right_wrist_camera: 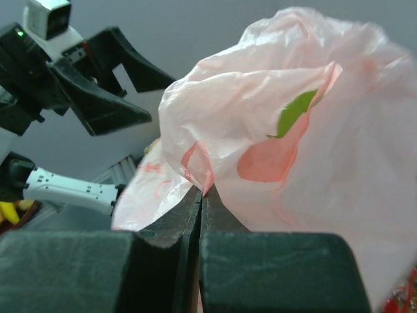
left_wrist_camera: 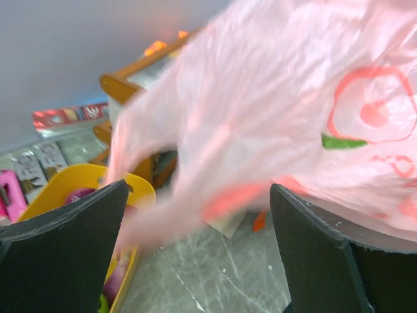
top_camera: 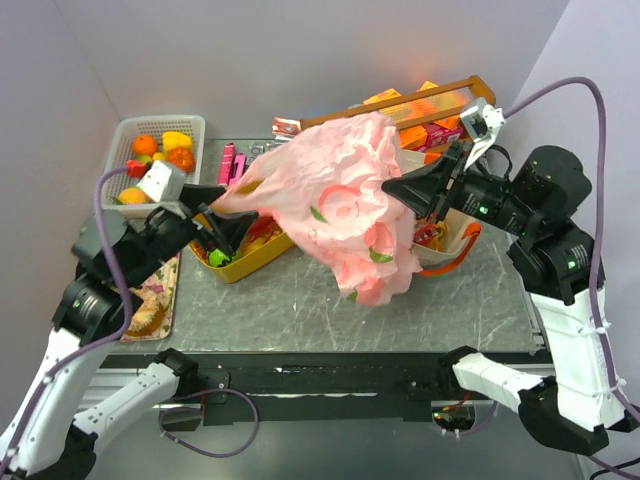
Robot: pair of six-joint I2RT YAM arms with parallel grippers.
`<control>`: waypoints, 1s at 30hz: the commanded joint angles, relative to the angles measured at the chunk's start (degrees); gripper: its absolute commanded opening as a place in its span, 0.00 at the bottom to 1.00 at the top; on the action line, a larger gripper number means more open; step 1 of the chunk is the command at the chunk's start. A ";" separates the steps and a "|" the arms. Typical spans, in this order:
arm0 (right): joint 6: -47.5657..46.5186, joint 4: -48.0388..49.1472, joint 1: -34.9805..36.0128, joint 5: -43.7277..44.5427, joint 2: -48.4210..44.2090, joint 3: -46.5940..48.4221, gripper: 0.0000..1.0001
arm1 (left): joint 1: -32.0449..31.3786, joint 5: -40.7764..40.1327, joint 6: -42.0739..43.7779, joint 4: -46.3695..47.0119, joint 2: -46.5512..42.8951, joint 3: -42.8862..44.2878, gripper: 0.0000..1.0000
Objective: Place the mixed food into the grocery bags and tie them
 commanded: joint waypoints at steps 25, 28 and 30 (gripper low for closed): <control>6.88 20.45 -20.15 -27.52 10.33 -26.08 0.00 | 0.21 -3.97 12.35 0.35 -6.02 -21.81 0.96; 7.93 21.51 -20.85 -27.61 10.06 -26.52 0.00 | 0.30 -0.86 15.86 1.06 -5.06 -22.33 0.96; 7.67 20.54 -20.94 -27.70 10.41 -26.17 0.00 | 0.30 -1.54 17.18 2.10 -4.62 -23.91 0.96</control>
